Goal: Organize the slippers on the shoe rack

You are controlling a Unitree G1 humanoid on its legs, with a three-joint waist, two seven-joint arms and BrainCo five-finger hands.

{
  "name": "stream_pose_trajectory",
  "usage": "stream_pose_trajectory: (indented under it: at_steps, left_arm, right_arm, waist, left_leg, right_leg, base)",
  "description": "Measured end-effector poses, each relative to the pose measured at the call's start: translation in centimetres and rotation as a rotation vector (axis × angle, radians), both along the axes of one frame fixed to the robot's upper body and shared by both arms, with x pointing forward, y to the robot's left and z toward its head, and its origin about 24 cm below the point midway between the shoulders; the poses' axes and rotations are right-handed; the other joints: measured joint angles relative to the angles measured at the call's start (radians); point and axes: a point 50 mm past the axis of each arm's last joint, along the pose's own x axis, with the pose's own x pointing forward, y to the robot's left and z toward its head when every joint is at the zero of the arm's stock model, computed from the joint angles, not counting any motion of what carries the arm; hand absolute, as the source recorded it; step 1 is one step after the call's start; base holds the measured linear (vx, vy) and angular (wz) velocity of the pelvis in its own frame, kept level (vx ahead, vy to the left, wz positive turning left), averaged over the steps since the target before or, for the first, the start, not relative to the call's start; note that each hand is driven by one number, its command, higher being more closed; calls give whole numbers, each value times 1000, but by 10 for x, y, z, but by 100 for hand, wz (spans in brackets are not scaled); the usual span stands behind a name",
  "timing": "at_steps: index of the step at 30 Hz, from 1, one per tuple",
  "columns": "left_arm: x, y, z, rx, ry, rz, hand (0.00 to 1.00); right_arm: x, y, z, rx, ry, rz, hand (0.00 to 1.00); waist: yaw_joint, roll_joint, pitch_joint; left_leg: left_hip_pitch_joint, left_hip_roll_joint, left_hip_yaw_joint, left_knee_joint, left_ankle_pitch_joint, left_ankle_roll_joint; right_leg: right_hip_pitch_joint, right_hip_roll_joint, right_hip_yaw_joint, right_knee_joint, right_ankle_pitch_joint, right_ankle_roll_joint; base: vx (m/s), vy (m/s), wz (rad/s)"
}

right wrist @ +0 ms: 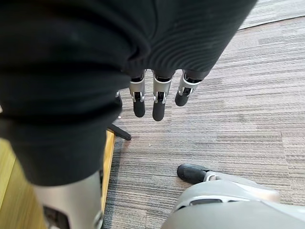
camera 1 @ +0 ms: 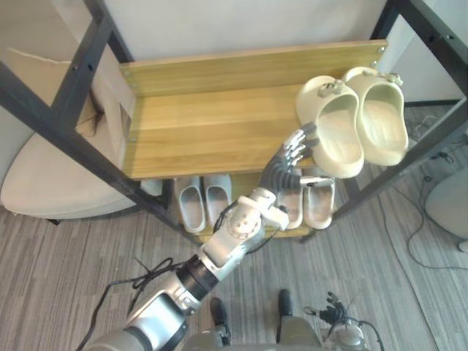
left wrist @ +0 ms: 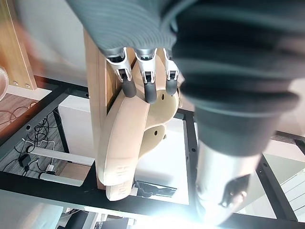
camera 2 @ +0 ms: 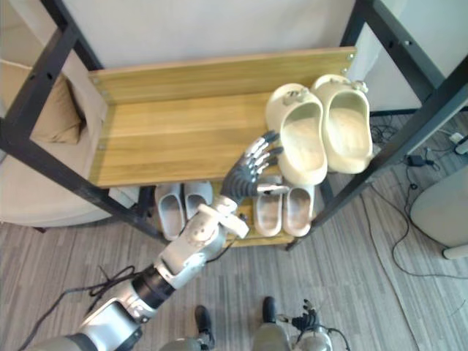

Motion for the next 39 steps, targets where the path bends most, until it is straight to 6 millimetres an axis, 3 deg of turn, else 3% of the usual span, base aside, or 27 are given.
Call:
stream_pose_trajectory:
  at_steps: [14, 19, 39]
  left_arm:
    - [10, 0, 15, 6, -52, 39, 0]
    - [22, 1, 34, 1, -106, 76, 0]
    - [43, 10, 44, 1, -115, 162, 0]
  right_arm:
    - [2, 1, 5, 9, -43, -21, 0]
    - [9, 6, 11, 36, -99, -43, 0]
    - [9, 8, 15, 49, -134, -73, 0]
  waist:
    - [13, -8, 10]
    - [17, -14, 23]
    - [23, -15, 24]
  left_leg:
    - [-32, -1, 25, 12, 0, 2]
    - [-66, -1, 34, 21, 0, 6]
    - [-64, 4, 67, 20, -4, 5]
  right_leg:
    - [-54, -8, 16, 33, -3, 0]
    - [-96, -11, 27, 49, -2, 0]
    - [-118, -3, 60, 57, -2, -1]
  base:
    - [1, 5, -4]
    - [10, 2, -4]
    - [19, 0, -5]
